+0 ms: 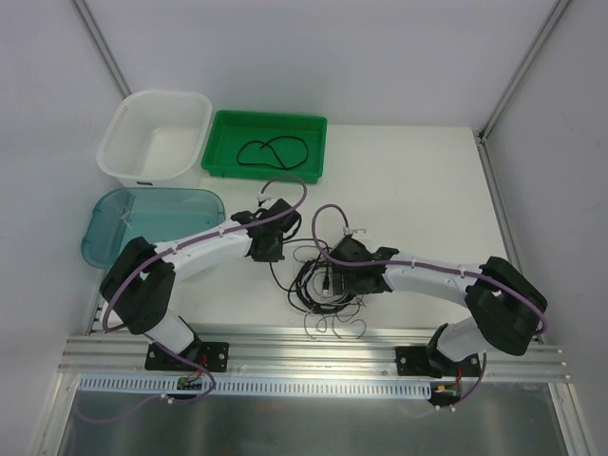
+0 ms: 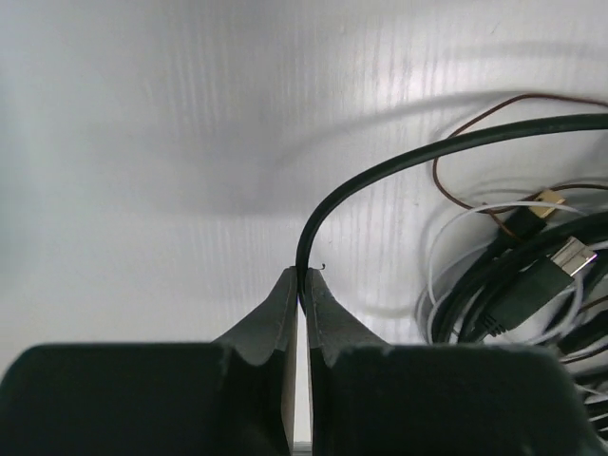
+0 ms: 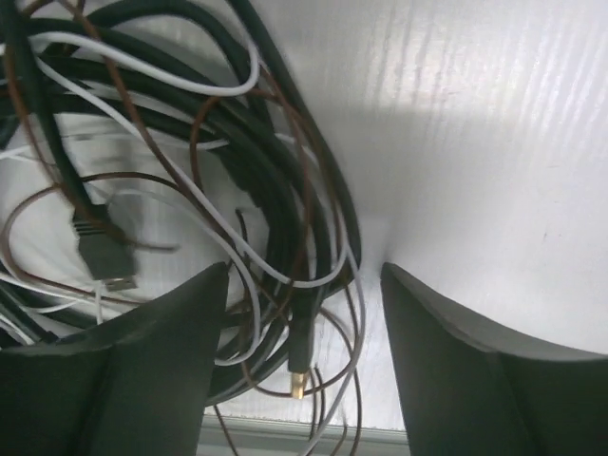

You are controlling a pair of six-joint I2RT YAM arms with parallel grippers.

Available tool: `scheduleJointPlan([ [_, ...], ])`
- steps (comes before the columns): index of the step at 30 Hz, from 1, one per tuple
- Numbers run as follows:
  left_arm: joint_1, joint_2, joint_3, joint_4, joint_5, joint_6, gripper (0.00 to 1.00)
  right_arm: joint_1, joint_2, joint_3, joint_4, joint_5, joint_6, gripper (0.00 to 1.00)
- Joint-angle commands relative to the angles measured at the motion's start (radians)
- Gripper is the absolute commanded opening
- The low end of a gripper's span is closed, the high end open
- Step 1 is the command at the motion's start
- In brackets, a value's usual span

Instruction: Untangle the cables

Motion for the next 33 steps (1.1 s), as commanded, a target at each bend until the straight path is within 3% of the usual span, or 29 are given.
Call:
scheduleJointPlan([
  [1, 0.001, -0.098, 0.084, -0.079, -0.102, 0.043, 0.00, -0.014, 0.011, 0.025, -0.027, 0.026, 0.045, 0.65],
  [3, 0.019, -0.142, 0.123, -0.116, -0.119, 0.067, 0.00, -0.038, -0.005, 0.018, -0.049, 0.035, 0.046, 0.53],
  [7, 0.080, -0.225, 0.206, -0.163, -0.155, 0.115, 0.00, -0.110, -0.091, -0.004, -0.118, 0.080, 0.020, 0.16],
  [10, 0.128, -0.290, 0.274, -0.188, -0.177, 0.153, 0.00, -0.186, -0.195, -0.005, -0.181, 0.121, -0.030, 0.08],
  [14, 0.162, -0.360, 0.354, -0.217, -0.203, 0.193, 0.00, -0.262, -0.306, 0.034, -0.288, 0.189, -0.104, 0.08],
  [21, 0.197, -0.440, 0.450, -0.243, -0.188, 0.225, 0.00, -0.405, -0.392, 0.093, -0.346, 0.192, -0.201, 0.11],
  [24, 0.200, -0.459, 0.467, -0.245, -0.160, 0.221, 0.00, -0.425, -0.394, 0.090, -0.326, 0.126, -0.224, 0.31],
  [25, 0.200, -0.460, 0.470, -0.245, -0.122, 0.219, 0.00, -0.424, -0.398, 0.091, -0.310, 0.108, -0.231, 0.45],
  [28, 0.200, -0.459, 0.467, -0.243, -0.018, 0.196, 0.00, -0.421, -0.435, 0.096, -0.274, -0.013, -0.276, 0.72],
  [33, 0.200, -0.448, 0.463, -0.245, 0.093, 0.178, 0.00, -0.378, -0.501, 0.134, -0.186, -0.171, -0.406, 0.79],
])
